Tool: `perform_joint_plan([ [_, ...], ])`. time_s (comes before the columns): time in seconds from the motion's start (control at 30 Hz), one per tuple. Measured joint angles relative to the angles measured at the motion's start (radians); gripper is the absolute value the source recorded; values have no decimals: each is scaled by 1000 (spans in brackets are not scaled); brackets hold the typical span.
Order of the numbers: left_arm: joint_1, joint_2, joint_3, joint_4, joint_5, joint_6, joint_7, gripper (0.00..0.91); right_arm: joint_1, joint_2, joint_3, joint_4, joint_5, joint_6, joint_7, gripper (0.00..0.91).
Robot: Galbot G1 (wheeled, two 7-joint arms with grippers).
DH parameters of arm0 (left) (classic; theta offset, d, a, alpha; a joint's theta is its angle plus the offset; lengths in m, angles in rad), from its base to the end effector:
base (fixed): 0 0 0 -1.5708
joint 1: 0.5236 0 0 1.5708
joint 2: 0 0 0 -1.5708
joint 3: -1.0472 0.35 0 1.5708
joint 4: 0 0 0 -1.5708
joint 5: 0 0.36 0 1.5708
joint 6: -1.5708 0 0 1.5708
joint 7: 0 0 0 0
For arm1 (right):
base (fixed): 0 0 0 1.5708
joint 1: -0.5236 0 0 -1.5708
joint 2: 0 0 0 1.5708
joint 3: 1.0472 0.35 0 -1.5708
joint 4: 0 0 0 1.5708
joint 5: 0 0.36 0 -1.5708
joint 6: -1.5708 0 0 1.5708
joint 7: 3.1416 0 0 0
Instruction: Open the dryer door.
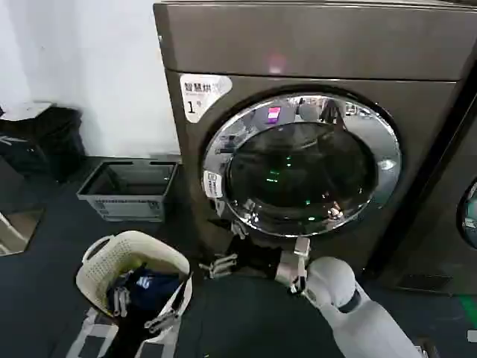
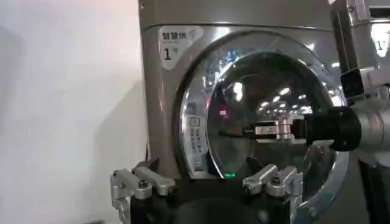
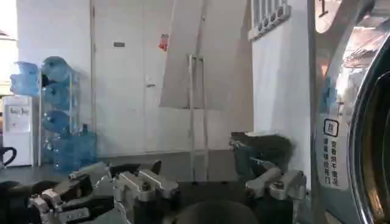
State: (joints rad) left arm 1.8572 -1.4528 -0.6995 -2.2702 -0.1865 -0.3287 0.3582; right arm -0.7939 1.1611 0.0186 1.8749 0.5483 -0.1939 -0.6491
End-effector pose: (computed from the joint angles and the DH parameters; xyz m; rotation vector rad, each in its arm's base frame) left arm 0.1061 0.0618 -0.2735 0.4435 2.8810 0.1026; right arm 0.3633 0.0560 -0.2038 -1.7927 2.4454 0.0658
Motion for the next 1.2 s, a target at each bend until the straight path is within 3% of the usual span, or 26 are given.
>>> perform_joint_plan([
  [0.17, -4, 1, 0, 1, 21, 3, -6, 907, -15, 21, 17, -16, -36, 34, 15, 907],
  [0.47, -4, 4, 11, 1, 22, 23, -18, 907, -59, 65, 101, -16, -63, 29, 17, 907],
  [0.9, -21, 18, 20, 11, 32, 71, -25, 907, -106, 54, 208, 3, -125, 36, 124, 907],
  [1.2, -19, 12, 31, 17, 35, 65, -26, 907, -72, 52, 206, -44, -163, 36, 143, 907],
])
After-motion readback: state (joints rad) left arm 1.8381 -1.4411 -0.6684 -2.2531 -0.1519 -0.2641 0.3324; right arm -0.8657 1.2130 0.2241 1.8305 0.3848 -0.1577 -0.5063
